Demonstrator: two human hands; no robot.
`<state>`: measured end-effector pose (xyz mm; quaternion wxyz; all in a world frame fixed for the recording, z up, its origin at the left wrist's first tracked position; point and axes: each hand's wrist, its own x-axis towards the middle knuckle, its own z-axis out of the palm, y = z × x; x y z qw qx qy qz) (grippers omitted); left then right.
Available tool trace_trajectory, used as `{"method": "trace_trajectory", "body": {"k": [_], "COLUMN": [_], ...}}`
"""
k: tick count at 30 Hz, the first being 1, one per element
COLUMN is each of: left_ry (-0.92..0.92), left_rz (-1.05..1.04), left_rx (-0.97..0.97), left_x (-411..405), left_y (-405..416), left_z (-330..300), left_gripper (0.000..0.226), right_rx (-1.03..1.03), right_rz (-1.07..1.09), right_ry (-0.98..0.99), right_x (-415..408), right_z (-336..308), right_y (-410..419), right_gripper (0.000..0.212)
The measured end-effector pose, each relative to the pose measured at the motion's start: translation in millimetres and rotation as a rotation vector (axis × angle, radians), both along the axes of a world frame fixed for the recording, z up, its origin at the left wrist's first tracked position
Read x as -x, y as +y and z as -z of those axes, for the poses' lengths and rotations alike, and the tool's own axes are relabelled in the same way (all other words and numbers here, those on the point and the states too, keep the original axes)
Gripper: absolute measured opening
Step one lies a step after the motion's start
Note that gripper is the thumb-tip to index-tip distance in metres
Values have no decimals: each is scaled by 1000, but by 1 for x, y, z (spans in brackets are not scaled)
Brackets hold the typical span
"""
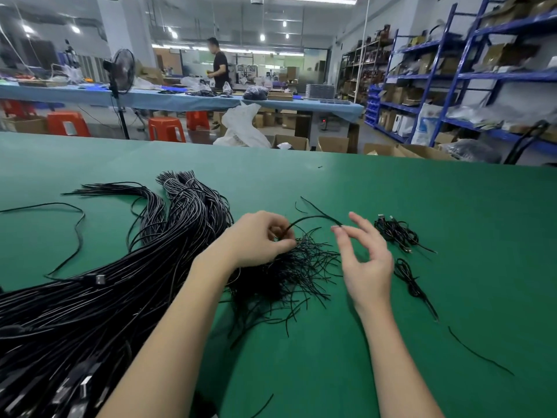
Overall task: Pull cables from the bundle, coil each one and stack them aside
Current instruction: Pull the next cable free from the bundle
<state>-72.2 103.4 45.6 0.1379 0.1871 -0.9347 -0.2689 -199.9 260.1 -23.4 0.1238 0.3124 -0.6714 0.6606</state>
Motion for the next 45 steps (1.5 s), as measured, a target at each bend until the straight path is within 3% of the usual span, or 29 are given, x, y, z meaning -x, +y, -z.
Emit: {"method": "trace_trajectory", "body": {"k": [4,7,17,22,27,30,32,33,35,37,40,45], "left_ry": [-74,-31,-263,-273,-81,110,322,417,518,507,566,676], "left_rz": [0,77,375,258,199,368,475,466,246,-4,-128,-6], "left_rx": [-30,-192,-698,-675,-973,-1305,-1558,-1597,-1409,-1200,-1223,-1454], "left_x": [-7,-8,5,15,22,16,12,12,19,28,36,33], "left_y": [-8,-6,19,26,28,16,11,11,15,21,24,22], "left_z": [1,-5,8,17,19,14,10,8,6,9,13,4], "left_gripper": [28,28,38,43,33,56,71,72,62,54,30,39], "right_rx": [-7,-75,-58,-40,-50,-44,-67,-79,-88,-104,-179,-276], "right_rz": [76,76,-10,3,20,57,34,5,-58,-114,-219,-499], "right_ry": [-130,-128,-78,4,-84,-255,-249,-210,-110,-29,36,-64], "right_x": [5,8,6,3,5,9,6,2,-7,-13,-16,-19], "right_z": [1,5,8,5,4,6,4,2,0,-2,-3,-5], "right_y": [4,3,-2,-1,-1,-2,-4,-5,-8,-10,-13,-10], "right_gripper": [4,9,30,27,25,20,19,19,19,18,22,18]}}
